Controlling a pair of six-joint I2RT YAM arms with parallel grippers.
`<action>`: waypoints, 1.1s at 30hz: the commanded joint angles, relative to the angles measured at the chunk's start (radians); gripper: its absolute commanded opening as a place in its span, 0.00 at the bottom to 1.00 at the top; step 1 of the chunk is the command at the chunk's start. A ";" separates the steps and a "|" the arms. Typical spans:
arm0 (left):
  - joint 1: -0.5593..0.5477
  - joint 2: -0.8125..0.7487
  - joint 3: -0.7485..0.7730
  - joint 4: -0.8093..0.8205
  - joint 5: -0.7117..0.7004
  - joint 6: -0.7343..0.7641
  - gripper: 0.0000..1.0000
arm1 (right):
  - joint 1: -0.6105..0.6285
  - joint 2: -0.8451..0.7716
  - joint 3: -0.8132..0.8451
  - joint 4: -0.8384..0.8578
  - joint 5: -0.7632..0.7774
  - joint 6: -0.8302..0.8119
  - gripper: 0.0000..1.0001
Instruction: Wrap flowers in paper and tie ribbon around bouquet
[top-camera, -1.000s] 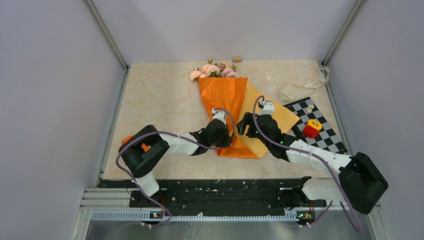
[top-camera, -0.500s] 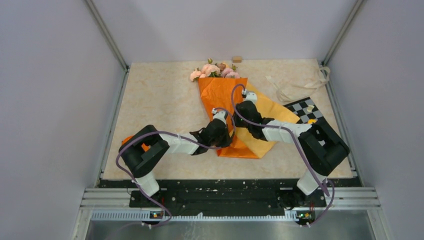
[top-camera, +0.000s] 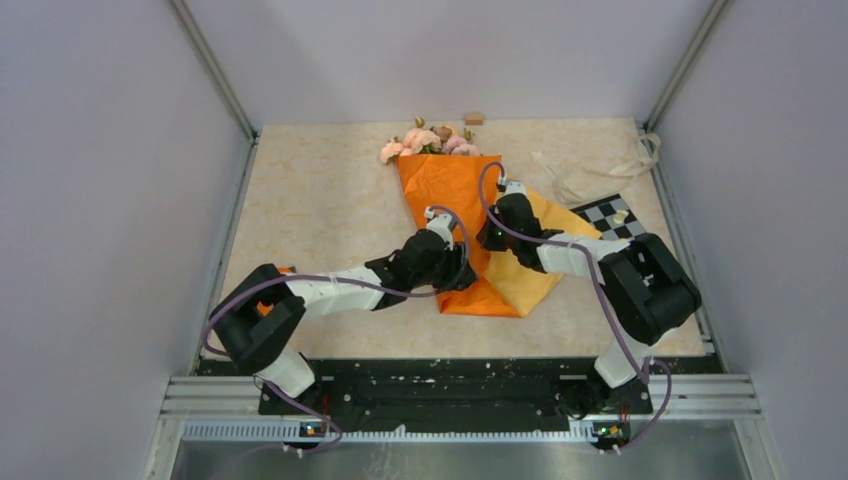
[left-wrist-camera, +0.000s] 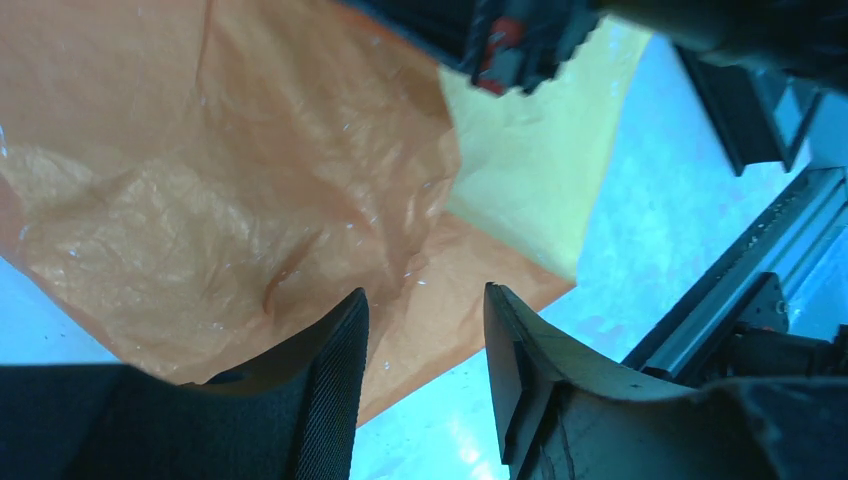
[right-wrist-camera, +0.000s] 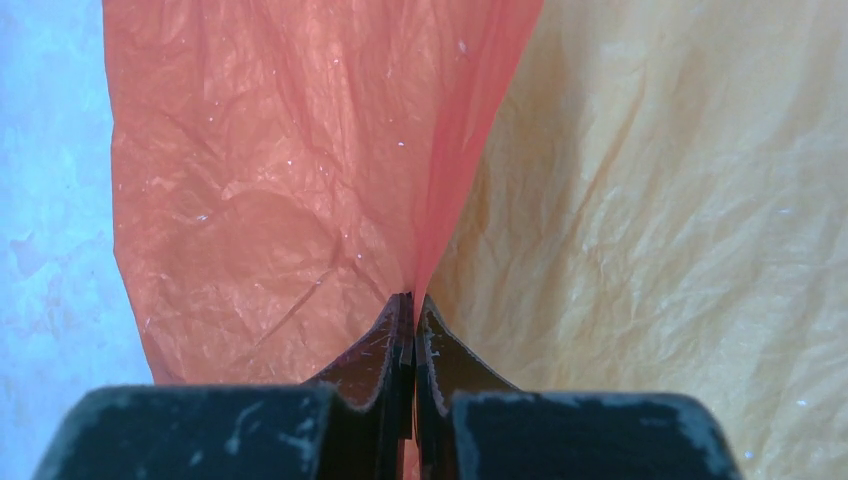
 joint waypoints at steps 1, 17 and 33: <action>0.016 -0.080 0.023 -0.005 -0.014 0.044 0.51 | -0.023 0.032 -0.009 0.054 -0.130 -0.023 0.00; 0.246 0.086 0.021 0.113 0.251 0.008 0.43 | -0.062 0.069 0.018 0.033 -0.118 -0.061 0.00; 0.246 0.174 -0.050 0.180 0.232 -0.077 0.39 | -0.060 -0.184 0.024 -0.063 0.004 -0.109 0.26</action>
